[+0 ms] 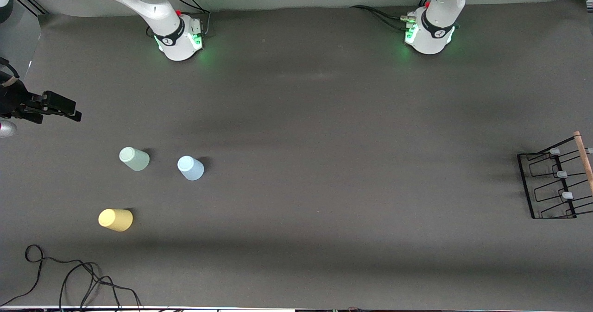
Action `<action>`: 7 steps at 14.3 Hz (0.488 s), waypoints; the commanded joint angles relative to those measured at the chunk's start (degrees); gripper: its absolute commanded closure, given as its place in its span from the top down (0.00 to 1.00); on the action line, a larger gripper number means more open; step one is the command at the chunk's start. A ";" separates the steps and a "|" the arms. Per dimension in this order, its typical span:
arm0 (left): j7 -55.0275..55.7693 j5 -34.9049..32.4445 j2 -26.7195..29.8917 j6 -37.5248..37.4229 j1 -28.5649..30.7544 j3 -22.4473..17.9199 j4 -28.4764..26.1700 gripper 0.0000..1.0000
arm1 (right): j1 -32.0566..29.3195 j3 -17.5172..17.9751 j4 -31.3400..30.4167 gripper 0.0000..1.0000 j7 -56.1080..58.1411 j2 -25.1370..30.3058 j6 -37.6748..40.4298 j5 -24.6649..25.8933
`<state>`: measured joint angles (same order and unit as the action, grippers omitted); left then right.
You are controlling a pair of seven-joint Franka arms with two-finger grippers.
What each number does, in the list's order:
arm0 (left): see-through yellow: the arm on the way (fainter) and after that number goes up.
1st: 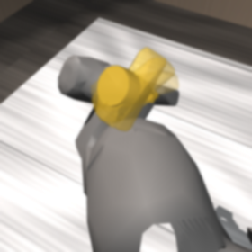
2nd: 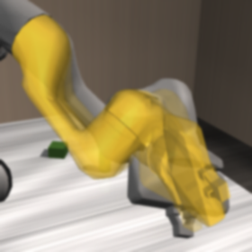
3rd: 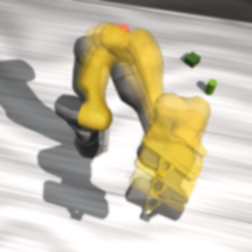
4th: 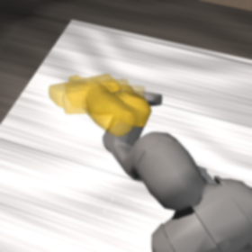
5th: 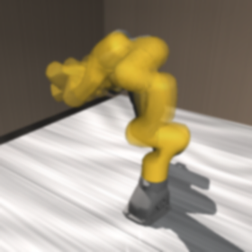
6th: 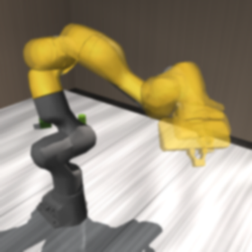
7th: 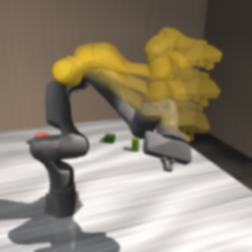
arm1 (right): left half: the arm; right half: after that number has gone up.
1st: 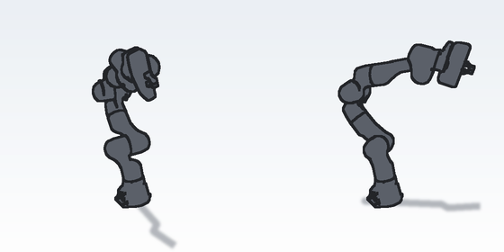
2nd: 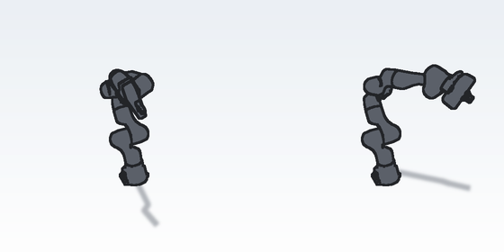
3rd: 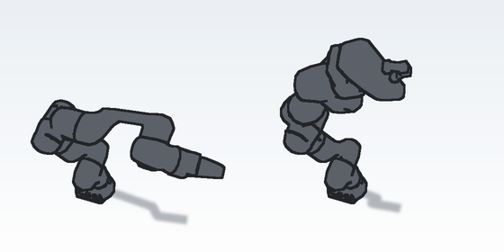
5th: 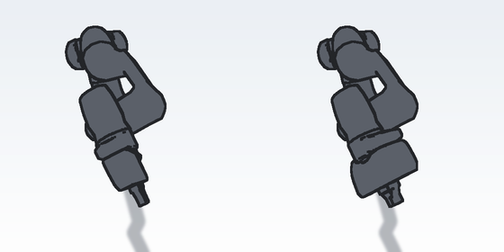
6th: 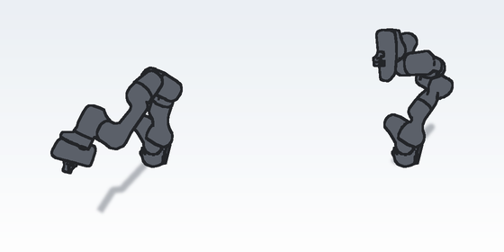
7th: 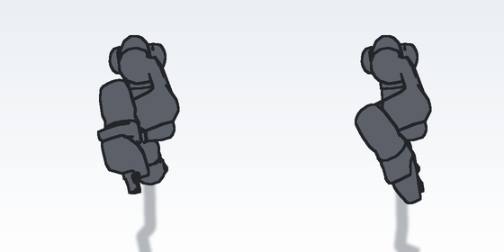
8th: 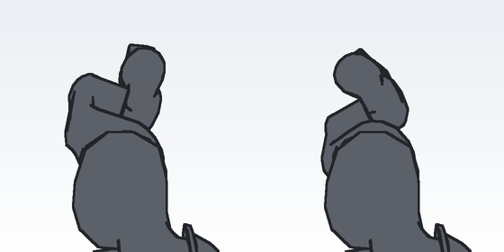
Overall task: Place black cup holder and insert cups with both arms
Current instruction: 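Lower the left gripper over the black wire rack and grasp its wooden rod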
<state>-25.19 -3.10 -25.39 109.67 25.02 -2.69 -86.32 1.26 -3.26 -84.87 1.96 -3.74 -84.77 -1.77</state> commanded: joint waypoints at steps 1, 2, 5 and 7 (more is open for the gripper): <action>-3.18 -0.68 -3.08 3.08 0.21 0.23 1.42 0.85 | 0.50 0.01 0.05 1.00 -0.99 -0.04 -0.48 0.54; -4.07 -0.68 -3.78 4.05 0.29 0.23 1.59 0.85 | 0.41 0.01 0.05 1.00 -0.99 -0.04 -0.48 0.54; -3.11 0.20 -4.75 5.12 -0.58 0.32 1.77 0.85 | 0.41 -0.08 0.05 1.00 -0.99 -0.04 -0.39 0.54; -3.28 0.29 -5.10 5.20 -0.58 0.50 1.77 0.77 | 0.41 -0.08 0.05 1.00 -0.99 -0.04 -0.30 0.54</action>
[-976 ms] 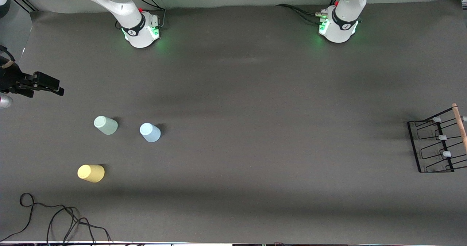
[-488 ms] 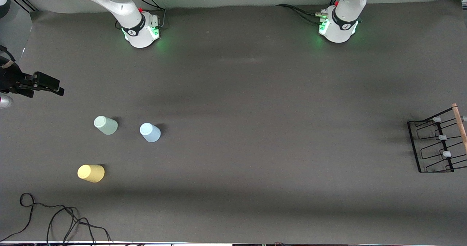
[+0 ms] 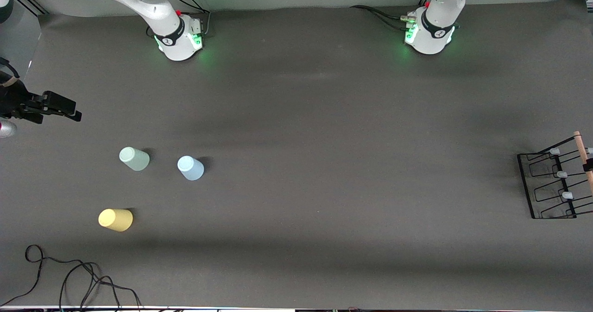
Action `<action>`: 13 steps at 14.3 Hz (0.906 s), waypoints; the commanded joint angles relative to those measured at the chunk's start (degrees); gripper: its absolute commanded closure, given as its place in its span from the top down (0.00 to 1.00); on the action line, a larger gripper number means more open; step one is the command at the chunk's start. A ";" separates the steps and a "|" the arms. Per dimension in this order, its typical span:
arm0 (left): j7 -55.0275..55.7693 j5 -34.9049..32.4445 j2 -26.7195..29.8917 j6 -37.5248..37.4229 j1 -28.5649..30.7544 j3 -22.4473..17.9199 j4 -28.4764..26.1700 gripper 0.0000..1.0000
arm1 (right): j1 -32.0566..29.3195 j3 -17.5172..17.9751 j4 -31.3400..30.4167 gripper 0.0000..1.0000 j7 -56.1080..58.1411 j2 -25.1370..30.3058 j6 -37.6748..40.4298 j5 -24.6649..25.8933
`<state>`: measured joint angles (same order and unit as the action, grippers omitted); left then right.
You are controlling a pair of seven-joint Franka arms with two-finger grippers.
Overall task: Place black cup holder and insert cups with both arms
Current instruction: 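Lower the left gripper over the black wire rack and grasp its wooden rod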
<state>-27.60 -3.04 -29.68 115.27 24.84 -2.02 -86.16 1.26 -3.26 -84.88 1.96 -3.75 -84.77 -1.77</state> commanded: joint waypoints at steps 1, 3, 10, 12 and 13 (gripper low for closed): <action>-1.31 0.14 -1.17 0.21 -0.41 -0.26 1.61 0.75 | 0.41 -0.08 -0.02 1.00 -0.99 -0.03 -0.31 0.54; -1.49 0.05 -1.78 0.83 -0.14 -0.17 1.61 0.67 | 0.41 -0.08 -0.02 1.00 -0.99 -0.03 -0.22 0.54; -1.57 -0.04 -2.75 0.83 -0.41 -0.26 1.61 0.51 | 0.41 -0.08 -0.02 1.00 -0.99 -0.03 -0.31 0.54; -1.49 -0.04 -2.84 0.83 -0.41 -0.17 1.61 0.49 | 0.50 -0.08 -0.02 1.00 -0.99 -0.03 -0.22 0.54; -1.49 -0.04 -2.84 0.83 -0.41 -0.17 1.61 0.47 | 0.41 -0.08 -0.02 1.00 -0.99 -0.03 -0.22 0.54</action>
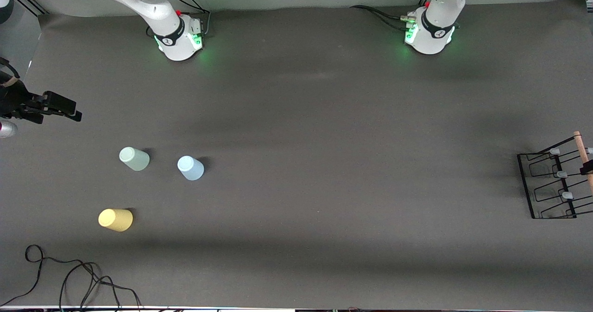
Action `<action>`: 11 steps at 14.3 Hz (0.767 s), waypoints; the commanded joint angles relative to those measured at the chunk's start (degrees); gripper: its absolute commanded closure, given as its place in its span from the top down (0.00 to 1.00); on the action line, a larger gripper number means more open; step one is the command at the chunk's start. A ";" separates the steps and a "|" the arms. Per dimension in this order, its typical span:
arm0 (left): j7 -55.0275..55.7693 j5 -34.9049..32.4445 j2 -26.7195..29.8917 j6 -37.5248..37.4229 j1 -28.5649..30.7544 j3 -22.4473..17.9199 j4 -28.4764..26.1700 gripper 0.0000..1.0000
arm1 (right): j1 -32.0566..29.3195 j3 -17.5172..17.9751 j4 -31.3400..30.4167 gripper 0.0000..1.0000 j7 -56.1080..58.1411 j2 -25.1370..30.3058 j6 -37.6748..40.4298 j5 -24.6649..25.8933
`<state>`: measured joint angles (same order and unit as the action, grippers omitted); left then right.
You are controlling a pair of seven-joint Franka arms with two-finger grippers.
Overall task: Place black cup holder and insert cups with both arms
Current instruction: 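Lower the left gripper over the black wire rack and grasp its wooden rod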
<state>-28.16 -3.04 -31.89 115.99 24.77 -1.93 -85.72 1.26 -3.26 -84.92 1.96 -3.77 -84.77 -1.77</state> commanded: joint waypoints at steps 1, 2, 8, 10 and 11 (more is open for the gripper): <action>-0.93 -0.03 -0.72 0.11 -0.42 -0.26 1.17 0.45 | 0.50 -0.08 0.01 1.00 -0.99 -0.01 -0.31 0.54; -1.02 -0.03 -0.81 0.11 -0.42 -0.18 1.17 0.39 | 0.41 -0.08 0.01 1.00 -0.99 -0.01 -0.22 0.62; -1.20 -0.47 -0.72 -0.51 -0.95 -0.09 1.79 0.00 | 0.50 0.01 0.01 1.00 -0.99 -0.01 -0.31 1.15; -1.11 -0.47 -0.72 -0.41 -0.95 -0.09 1.87 0.00 | 0.50 0.01 0.01 1.00 -0.99 -0.01 -0.31 1.15; -0.85 -0.39 -0.55 -0.41 -1.04 -0.09 1.96 0.00 | 0.41 0.01 0.01 1.00 -0.99 -0.01 -0.31 1.15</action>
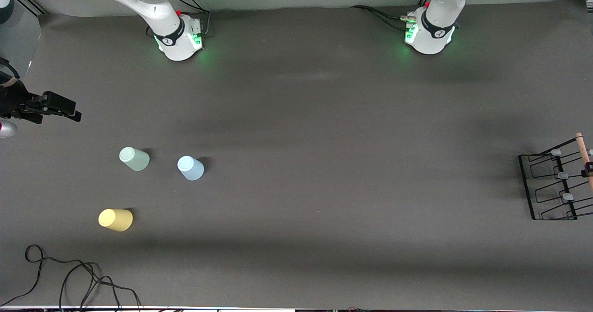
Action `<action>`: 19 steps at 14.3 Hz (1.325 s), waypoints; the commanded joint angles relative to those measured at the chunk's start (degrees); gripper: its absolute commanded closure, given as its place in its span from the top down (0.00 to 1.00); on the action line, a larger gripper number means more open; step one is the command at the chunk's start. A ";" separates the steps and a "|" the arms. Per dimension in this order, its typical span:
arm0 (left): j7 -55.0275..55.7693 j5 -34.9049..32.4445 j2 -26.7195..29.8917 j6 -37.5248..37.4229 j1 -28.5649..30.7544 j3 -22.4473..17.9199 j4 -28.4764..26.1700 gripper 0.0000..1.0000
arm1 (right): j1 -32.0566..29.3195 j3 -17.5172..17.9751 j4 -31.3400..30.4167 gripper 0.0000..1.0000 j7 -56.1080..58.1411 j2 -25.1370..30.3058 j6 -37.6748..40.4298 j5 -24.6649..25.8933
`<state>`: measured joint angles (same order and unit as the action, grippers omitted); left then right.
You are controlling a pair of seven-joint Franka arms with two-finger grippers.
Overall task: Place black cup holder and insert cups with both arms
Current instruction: 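Lower the left gripper over the black wire rack and grasp its wooden rod, then lift the rack with the left gripper and carry it toward the table center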
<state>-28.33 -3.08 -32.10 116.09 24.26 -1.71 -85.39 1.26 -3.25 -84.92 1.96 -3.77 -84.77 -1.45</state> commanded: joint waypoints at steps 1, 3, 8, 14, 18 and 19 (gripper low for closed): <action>-0.23 -0.18 -0.07 -0.95 -0.61 -0.31 2.06 0.00 | 0.50 0.00 0.01 1.00 -0.99 -0.01 -0.22 0.84; -0.05 0.09 0.45 -2.61 -2.36 -0.31 3.12 0.00 | 0.50 0.00 0.01 1.00 -0.99 -0.01 -0.31 0.84; 4.32 0.18 2.12 -9.73 -5.96 -0.31 6.11 0.00 | 0.41 0.00 0.01 1.00 -0.99 -0.01 -0.22 0.84; 17.95 0.53 7.48 -15.98 -13.52 -0.22 2.52 0.00 | 0.41 0.00 0.01 1.00 -0.91 -0.01 -0.22 0.84; 18.14 2.55 13.18 -14.75 -17.48 -0.22 -3.54 0.00 | 0.41 0.00 0.01 1.00 -0.91 -0.01 -0.22 0.84; 18.14 2.98 14.85 -14.32 -18.62 -0.22 -5.30 0.00 | 0.41 0.00 0.01 1.00 -0.99 -0.01 -0.22 0.84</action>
<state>-10.84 -0.98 -23.46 100.90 7.95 -1.10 -84.61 1.26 -3.25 -84.93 1.96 -3.79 -84.77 -1.40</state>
